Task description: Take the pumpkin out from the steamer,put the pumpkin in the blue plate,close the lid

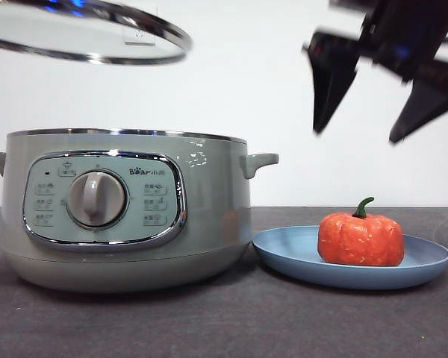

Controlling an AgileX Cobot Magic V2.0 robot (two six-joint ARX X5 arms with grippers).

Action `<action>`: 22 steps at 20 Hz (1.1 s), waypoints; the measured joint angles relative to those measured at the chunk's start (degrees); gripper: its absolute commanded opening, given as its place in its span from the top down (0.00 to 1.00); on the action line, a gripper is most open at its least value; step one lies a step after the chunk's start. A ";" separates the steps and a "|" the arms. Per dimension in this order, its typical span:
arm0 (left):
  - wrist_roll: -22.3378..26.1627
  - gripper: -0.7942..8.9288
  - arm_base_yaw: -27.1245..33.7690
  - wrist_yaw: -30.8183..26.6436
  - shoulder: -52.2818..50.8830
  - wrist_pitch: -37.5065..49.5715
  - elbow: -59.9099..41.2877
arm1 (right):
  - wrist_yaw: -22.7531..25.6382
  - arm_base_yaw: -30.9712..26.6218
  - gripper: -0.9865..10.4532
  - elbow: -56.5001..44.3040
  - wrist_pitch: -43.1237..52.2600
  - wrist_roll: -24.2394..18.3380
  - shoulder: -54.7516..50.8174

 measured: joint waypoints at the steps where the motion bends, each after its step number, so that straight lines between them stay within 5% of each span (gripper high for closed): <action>1: 0.00 0.93 0.00 0.70 1.55 1.05 0.00 | 0.00 0.00 0.45 0.00 -0.24 0.00 -2.21; 10: 0.00 0.93 0.00 4.17 13.22 6.21 0.00 | 0.31 0.00 0.45 0.00 -1.75 0.00 -16.00; 22: -0.20 0.91 0.00 5.29 18.71 7.02 0.42 | 1.66 0.00 0.45 0.00 -3.58 0.15 -17.90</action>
